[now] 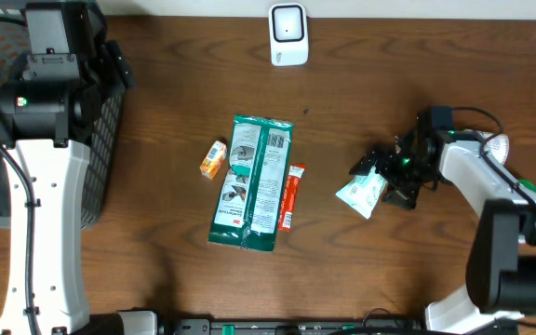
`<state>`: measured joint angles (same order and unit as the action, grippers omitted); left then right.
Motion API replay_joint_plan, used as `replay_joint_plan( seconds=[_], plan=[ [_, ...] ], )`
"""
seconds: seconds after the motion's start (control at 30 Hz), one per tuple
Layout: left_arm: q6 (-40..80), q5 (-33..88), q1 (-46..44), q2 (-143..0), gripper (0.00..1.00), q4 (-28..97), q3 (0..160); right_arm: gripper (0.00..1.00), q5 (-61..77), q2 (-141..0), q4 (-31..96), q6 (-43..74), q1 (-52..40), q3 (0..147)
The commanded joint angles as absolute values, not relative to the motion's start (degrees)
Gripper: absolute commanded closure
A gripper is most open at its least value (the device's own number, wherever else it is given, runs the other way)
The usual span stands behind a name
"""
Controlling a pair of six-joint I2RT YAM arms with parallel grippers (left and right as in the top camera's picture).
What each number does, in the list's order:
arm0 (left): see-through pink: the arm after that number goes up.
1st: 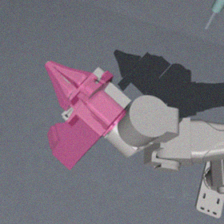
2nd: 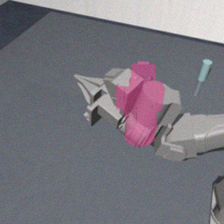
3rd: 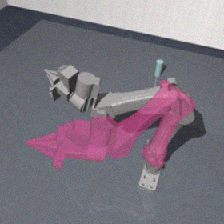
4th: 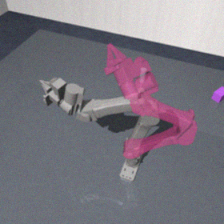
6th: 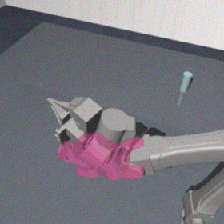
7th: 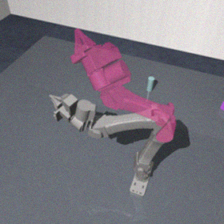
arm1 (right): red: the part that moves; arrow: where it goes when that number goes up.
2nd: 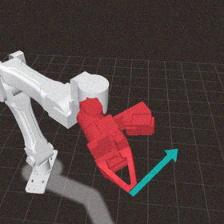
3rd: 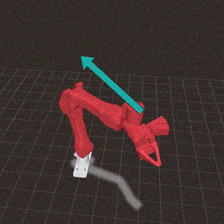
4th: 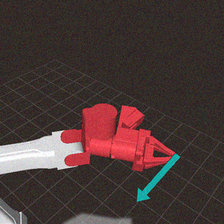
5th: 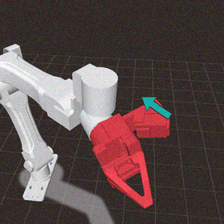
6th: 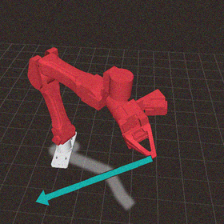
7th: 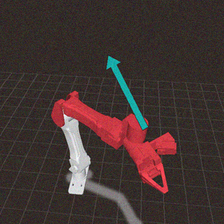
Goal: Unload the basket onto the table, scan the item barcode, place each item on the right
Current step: 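Move the right gripper left and grasp the mint wipes pouch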
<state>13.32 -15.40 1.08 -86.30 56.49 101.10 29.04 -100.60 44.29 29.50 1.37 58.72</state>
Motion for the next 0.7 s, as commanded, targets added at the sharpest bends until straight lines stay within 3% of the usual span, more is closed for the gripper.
replay_joint_plan(
  seconds=[0.0,0.3,0.5,0.67],
  plan=[
    [13.43,-16.34,1.32,-86.37,0.1,56.45,101.49,0.01,25.28,-94.83,44.6,27.05,2.04,59.35],
    [13.43,-16.36,1.32,-86.37,0.1,56.45,101.49,0.01,12.05,-92.33,40.95,25.15,2.26,59.22],
    [13.43,-16.34,1.32,-86.37,0.1,56.45,101.49,0.01,11.88,-97.14,37.78,24.95,1.91,59.2],
    [13.41,-16.34,1.32,-86.37,0.1,56.45,101.49,0.07,15.66,-103.07,33.54,21.17,1.34,59.2]
  ],
)
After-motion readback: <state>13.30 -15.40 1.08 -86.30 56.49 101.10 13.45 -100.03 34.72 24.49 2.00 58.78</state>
